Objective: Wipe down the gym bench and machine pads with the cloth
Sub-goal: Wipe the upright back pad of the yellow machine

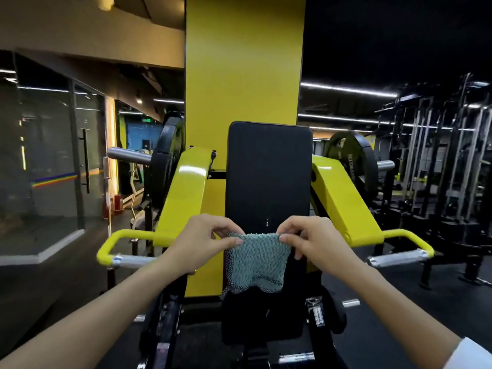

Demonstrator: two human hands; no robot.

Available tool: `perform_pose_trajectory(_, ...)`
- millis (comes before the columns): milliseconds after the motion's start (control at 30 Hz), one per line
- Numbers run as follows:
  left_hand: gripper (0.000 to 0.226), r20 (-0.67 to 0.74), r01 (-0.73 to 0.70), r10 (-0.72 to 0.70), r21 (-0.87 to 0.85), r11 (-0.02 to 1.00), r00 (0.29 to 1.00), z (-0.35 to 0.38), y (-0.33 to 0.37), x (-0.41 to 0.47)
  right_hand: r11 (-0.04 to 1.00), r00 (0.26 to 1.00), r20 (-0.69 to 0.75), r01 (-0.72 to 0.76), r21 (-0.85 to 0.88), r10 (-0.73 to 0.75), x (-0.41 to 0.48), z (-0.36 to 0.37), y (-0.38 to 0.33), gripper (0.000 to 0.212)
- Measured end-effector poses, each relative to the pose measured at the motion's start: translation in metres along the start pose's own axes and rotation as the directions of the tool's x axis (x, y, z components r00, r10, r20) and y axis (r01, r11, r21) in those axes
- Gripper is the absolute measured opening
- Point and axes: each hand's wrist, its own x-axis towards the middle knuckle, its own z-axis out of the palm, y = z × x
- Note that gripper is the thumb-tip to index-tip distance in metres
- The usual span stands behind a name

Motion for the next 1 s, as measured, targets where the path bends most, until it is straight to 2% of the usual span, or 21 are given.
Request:
perform_pose_trajectory(267,0.010,-0.064,0.019,-0.018,0.005,1.000,0.998,0.014,-0.070,0.115,0.998,0.999,-0.012,0.053,0.017,-0.053,0.131,0.008,0.077,0.018)
perform_pose_trajectory(467,0.009,-0.081,-0.008,0.012,0.048,0.999,0.997,0.009,-0.126,0.182,0.999,0.997,-0.065,0.037,0.025,-0.035,0.207,0.030,0.115,0.017)
perform_pose_trajectory(833,0.010,-0.146,-0.138,0.151,0.093,0.986,0.978,-0.034,-0.205,0.297,0.999,0.963,-0.267,0.025,-0.038,-0.034,0.331,0.045,0.120,0.017)
perform_pose_trajectory(1000,0.013,-0.258,-0.271,0.308,0.170,0.948,0.916,-0.053,-0.210,0.338,0.998,0.922,-0.381,0.050,-0.044,-0.063,0.375,0.041,0.116,0.012)
